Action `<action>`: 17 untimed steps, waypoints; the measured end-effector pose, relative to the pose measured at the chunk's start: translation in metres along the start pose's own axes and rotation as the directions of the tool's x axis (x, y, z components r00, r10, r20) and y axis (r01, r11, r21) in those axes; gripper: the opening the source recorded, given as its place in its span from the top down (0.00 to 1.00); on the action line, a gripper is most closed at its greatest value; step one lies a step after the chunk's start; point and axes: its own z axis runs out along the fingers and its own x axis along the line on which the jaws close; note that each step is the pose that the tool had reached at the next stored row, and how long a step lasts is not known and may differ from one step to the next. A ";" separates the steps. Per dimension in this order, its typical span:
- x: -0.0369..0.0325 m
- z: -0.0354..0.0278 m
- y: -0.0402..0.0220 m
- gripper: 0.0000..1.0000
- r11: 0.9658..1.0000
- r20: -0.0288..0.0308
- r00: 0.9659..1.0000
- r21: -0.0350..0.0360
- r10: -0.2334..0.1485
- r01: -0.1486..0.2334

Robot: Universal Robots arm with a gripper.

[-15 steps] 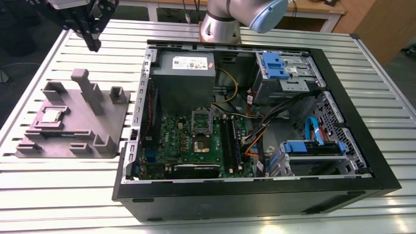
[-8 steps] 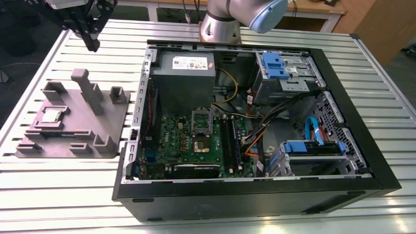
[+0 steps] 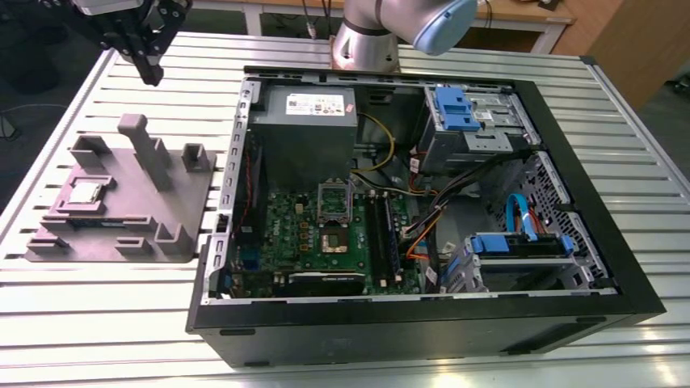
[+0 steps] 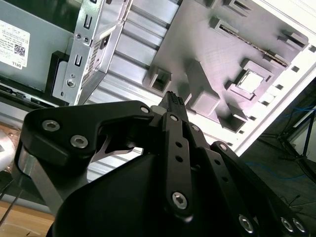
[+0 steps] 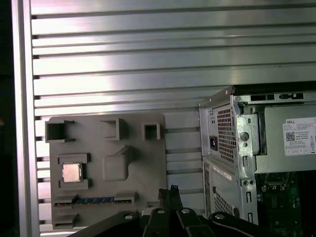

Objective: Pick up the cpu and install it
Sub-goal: 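Reach for the cpu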

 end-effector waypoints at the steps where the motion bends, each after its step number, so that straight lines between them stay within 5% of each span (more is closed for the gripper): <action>1: 0.0002 0.0000 0.0000 0.89 1.000 0.000 1.000 0.000 0.000 0.000; 17: 0.0061 -0.0002 -0.0005 0.89 1.000 0.000 1.000 0.000 0.000 0.000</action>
